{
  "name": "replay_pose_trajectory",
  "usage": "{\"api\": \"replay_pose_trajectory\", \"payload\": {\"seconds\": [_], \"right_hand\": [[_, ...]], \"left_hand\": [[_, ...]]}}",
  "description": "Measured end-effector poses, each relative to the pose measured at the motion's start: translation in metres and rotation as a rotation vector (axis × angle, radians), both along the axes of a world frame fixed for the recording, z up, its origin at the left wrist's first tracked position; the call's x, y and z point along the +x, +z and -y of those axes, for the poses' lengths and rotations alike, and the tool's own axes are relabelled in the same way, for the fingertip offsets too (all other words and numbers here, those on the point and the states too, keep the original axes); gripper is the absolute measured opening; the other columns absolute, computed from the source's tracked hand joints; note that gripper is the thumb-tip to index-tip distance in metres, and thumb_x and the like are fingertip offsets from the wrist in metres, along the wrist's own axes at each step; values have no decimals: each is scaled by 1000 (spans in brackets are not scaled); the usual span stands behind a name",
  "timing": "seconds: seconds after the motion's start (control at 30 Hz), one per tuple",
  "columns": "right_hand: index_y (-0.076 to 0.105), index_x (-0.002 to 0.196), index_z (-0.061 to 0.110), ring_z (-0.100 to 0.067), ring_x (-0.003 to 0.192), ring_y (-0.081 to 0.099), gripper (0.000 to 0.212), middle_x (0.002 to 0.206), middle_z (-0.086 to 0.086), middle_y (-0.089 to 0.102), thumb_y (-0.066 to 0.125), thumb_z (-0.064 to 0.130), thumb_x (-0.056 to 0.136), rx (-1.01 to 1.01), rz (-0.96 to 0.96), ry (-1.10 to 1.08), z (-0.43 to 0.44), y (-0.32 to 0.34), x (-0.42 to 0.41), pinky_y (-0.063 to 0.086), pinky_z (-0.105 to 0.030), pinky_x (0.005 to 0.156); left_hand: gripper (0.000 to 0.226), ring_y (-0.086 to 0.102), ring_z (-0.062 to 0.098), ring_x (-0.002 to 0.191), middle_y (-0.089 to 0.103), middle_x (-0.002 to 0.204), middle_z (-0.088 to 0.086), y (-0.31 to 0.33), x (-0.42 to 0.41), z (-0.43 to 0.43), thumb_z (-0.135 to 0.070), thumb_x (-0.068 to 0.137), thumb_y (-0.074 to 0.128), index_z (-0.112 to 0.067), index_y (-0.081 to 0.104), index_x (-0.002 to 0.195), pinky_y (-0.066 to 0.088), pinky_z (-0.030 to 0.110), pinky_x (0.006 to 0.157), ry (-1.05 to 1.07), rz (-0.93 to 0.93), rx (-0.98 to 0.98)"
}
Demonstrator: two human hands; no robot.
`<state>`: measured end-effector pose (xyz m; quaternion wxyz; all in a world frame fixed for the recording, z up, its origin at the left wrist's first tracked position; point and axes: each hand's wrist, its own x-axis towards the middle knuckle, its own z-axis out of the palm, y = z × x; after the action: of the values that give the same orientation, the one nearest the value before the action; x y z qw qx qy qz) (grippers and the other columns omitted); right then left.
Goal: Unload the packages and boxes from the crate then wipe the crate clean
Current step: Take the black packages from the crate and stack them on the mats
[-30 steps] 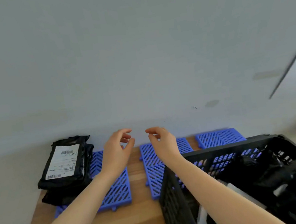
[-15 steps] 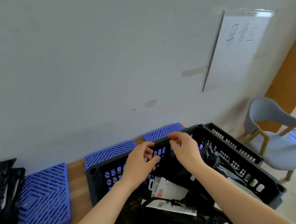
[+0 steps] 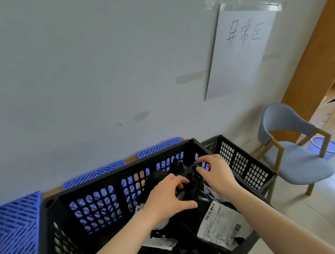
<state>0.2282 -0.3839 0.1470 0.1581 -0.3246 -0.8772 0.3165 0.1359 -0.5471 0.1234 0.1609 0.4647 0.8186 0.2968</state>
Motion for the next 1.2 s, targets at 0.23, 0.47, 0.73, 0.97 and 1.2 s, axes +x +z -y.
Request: {"api": "replay_pose_trajectory", "payload": {"seconds": [0.23, 0.47, 0.73, 0.97, 1.2], "right_hand": [[64, 114, 26, -14, 103, 52, 25, 115, 6, 50, 64, 28, 89, -31, -54, 190, -9, -11, 29, 44, -25, 89], [58, 126, 36, -7, 106, 51, 37, 117, 8, 53, 62, 36, 89, -103, -61, 444, -7, 0, 48, 39, -15, 84], [38, 137, 50, -2, 98, 59, 60, 114, 14, 57, 66, 47, 84, -338, -43, 640, 19, 20, 46, 51, -21, 81], [35, 140, 49, -1, 86, 62, 63, 109, 13, 58, 66, 28, 88, -298, -115, 728, 68, 38, 24, 49, -11, 63], [45, 135, 39, 2, 89, 60, 48, 103, 18, 60, 60, 23, 93, -452, -297, 580, 122, 53, -13, 47, -9, 59]], "left_hand": [[38, 48, 11, 104, 54, 107, -10, -3, 35, -11, -38, 85, 70, -23, 63, 119, 44, 32, 91, 181, -137, 22], [24, 58, 7, 100, 63, 106, -8, 30, 47, 4, -21, 90, 67, -21, 64, 114, 44, 26, 90, 393, -24, 179], [16, 56, -5, 96, 62, 101, -16, 69, 52, 43, -18, 95, 61, -29, 58, 106, 41, 11, 77, 594, -33, 402], [32, 55, -1, 101, 59, 106, -18, 80, 48, 93, -23, 95, 61, -27, 53, 126, 43, 13, 84, 776, -89, 517], [55, 40, 4, 120, 42, 129, -7, 70, 33, 168, -30, 90, 67, -31, 41, 138, 34, 26, 101, 915, -172, 517]]}}
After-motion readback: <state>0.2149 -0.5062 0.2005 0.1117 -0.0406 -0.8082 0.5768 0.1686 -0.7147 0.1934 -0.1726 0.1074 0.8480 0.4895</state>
